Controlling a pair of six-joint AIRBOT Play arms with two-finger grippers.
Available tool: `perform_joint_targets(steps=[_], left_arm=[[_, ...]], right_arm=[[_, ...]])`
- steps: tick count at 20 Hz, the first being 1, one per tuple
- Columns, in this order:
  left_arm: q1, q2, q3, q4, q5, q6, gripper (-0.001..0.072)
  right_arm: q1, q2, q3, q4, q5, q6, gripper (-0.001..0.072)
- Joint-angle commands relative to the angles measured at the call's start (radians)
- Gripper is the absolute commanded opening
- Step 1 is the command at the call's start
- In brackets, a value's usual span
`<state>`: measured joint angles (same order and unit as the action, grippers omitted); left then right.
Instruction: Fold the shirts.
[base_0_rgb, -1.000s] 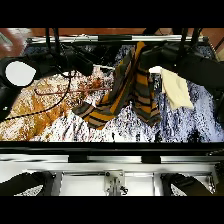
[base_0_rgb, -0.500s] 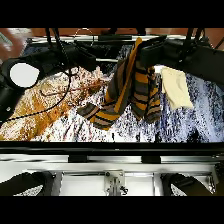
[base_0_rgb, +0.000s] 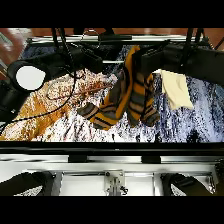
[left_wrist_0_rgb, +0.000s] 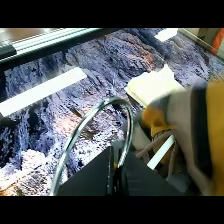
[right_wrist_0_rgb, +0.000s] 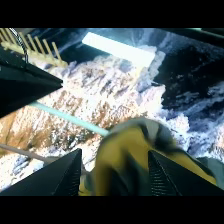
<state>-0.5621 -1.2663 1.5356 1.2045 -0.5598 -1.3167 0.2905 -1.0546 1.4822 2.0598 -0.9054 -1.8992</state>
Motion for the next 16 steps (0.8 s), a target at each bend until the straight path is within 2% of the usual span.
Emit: perform_joint_targets(steps=[1,3,6,8,12,16], left_arm=[[0.022,0.010,0.000,0.001,0.000,0.009,0.0054],[0.048,0.025,0.001,0.010,-0.042,0.096,0.0054],[0.095,0.037,0.001,0.092,-0.242,0.109,0.0054],[0.114,0.037,0.001,0.125,-0.343,0.109,0.0054],[0.114,0.043,0.002,0.185,-0.386,0.161,0.0054],[0.114,0.042,0.001,0.369,-0.672,0.162,0.0054]], right_arm=[[-0.001,0.040,0.001,-0.145,-0.027,0.053,0.0520],[-0.001,0.077,0.001,-0.297,-0.031,0.141,0.0520],[-0.001,0.088,0.001,-0.462,-0.103,0.316,0.0520],[0.000,0.067,0.001,-0.470,-0.187,0.341,0.0519],[0.000,0.000,0.001,-0.441,-0.297,0.362,0.0518],[0.000,-0.073,0.001,-0.406,-0.413,0.381,0.0518]])
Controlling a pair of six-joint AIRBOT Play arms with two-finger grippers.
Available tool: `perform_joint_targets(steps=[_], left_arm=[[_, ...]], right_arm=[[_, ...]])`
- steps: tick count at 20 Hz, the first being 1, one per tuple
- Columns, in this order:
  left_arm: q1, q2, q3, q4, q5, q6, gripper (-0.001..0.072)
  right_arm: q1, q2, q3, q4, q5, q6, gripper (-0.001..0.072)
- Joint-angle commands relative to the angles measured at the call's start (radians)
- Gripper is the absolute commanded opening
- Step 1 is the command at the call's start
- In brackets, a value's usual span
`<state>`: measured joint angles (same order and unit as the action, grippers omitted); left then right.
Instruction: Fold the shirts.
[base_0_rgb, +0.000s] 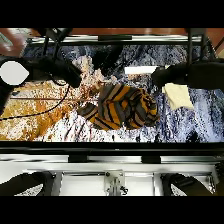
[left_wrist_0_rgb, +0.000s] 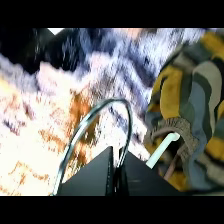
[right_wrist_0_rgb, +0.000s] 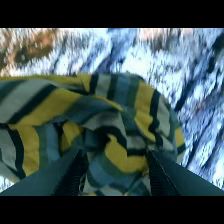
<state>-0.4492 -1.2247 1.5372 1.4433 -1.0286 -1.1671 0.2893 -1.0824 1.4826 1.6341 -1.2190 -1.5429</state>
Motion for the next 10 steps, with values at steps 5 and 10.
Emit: perform_joint_targets(steps=[5,10], left_arm=[[0.000,0.002,-0.001,0.196,-0.266,-0.037,0.0054],[0.001,0.019,0.000,0.217,-0.201,-0.103,0.0054]], right_arm=[[0.002,-0.126,0.000,0.072,-0.141,0.020,0.0518],[0.001,-0.137,0.000,0.108,-0.109,0.009,0.0518]])
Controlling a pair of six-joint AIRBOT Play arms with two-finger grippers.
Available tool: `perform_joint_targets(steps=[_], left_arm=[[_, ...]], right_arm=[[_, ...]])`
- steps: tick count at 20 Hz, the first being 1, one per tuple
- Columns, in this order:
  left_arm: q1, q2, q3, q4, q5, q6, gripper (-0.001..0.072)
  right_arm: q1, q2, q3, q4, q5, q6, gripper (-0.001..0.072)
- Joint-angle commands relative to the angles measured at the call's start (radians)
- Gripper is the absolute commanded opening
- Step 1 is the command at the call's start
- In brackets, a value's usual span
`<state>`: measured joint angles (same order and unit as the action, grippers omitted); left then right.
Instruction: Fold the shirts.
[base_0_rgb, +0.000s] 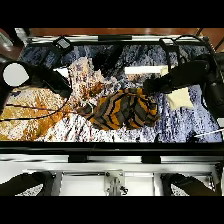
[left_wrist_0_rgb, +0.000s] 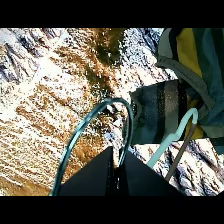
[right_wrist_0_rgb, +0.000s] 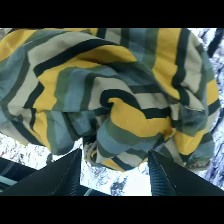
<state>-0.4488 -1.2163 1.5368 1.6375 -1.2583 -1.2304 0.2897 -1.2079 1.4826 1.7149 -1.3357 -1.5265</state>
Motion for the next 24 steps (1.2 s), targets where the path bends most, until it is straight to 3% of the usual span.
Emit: perform_joint_targets(steps=[1,4,7,9,11,14,24], left_arm=[[0.001,0.016,0.000,0.024,0.047,-0.040,0.0054],[0.025,0.033,0.000,0.064,0.023,-0.043,0.0054],[0.120,0.045,0.000,0.098,-0.011,-0.114,0.0054],[0.193,0.055,-0.006,0.090,-0.010,-0.186,0.0054],[0.245,0.066,-0.006,0.083,0.003,-0.228,0.0054],[0.279,0.093,-0.005,0.083,0.038,-0.233,0.0054],[0.280,0.205,-0.005,-0.008,0.141,-0.233,0.0054]], right_arm=[[0.001,-0.011,0.000,0.035,0.008,-0.007,0.0518],[0.001,-0.021,-0.002,0.078,0.009,-0.007,0.0518],[0.086,-0.099,-0.004,0.189,0.056,-0.005,0.0519],[0.195,-0.184,-0.003,0.187,0.150,0.042,0.0618],[0.274,-0.276,-0.003,0.201,0.274,0.084,0.0618],[0.336,-0.391,0.000,0.235,0.443,0.164,0.0618],[0.344,-0.536,0.002,0.299,0.571,0.289,0.0618]])
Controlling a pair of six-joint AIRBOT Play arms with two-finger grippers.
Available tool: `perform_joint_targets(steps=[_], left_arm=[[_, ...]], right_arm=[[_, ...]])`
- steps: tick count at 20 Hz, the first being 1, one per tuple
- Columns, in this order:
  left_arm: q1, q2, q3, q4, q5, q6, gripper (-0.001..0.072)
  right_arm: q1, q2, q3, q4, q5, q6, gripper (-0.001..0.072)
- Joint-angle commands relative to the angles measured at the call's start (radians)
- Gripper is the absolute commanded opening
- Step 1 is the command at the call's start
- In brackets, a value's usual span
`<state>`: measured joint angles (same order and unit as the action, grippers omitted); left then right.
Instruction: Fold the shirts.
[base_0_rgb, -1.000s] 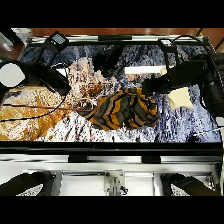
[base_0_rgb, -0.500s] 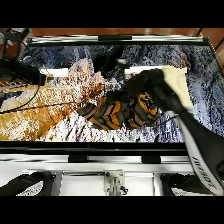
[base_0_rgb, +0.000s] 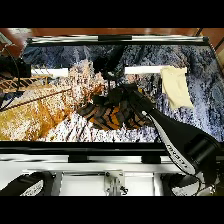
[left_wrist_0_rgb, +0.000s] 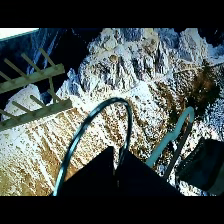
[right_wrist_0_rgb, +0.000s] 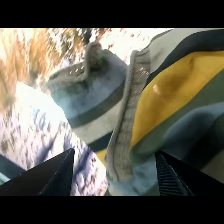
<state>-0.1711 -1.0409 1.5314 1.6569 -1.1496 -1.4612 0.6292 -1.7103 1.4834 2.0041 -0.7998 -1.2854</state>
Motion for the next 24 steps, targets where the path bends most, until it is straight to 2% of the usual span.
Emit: perform_joint_targets(steps=[1,2,3,6,7,9,14,19,22,24], left_arm=[[0.002,0.044,0.001,-0.027,0.035,-0.002,0.0054],[0.002,0.059,0.001,-0.027,0.035,-0.002,0.0054],[0.002,0.073,0.001,-0.027,0.035,0.000,0.0054],[0.002,0.117,0.001,-0.027,0.035,0.007,0.0054],[0.002,0.129,0.001,-0.027,0.036,0.013,0.0054],[0.002,0.137,0.001,-0.027,0.036,0.013,0.0054],[0.002,0.131,-0.023,-0.057,0.081,0.011,0.0054],[0.002,0.128,-0.181,-0.290,0.218,0.023,0.0054],[-0.016,0.128,-0.328,-0.553,0.357,0.177,0.0054],[-0.082,0.128,-0.406,-0.634,0.460,0.302,0.0054]], right_arm=[[0.010,-0.045,0.001,0.011,0.039,0.051,0.0617],[0.017,-0.055,0.001,0.014,0.045,0.052,0.0615],[0.020,-0.063,0.001,0.013,0.051,0.054,0.0531],[0.023,-0.071,0.001,0.010,0.075,0.072,0.0112],[0.019,-0.068,0.001,0.011,0.073,0.078,0.0074],[0.006,-0.042,0.001,0.001,0.035,0.074,0.0073],[-0.043,0.145,0.001,-0.064,-0.095,-0.024,0.0073],[-0.138,0.401,0.001,-0.071,-0.177,-0.048,0.0072],[-0.190,0.523,0.001,-0.078,-0.245,-0.048,0.0072],[-0.213,0.576,0.001,-0.078,-0.267,-0.047,0.0072]])
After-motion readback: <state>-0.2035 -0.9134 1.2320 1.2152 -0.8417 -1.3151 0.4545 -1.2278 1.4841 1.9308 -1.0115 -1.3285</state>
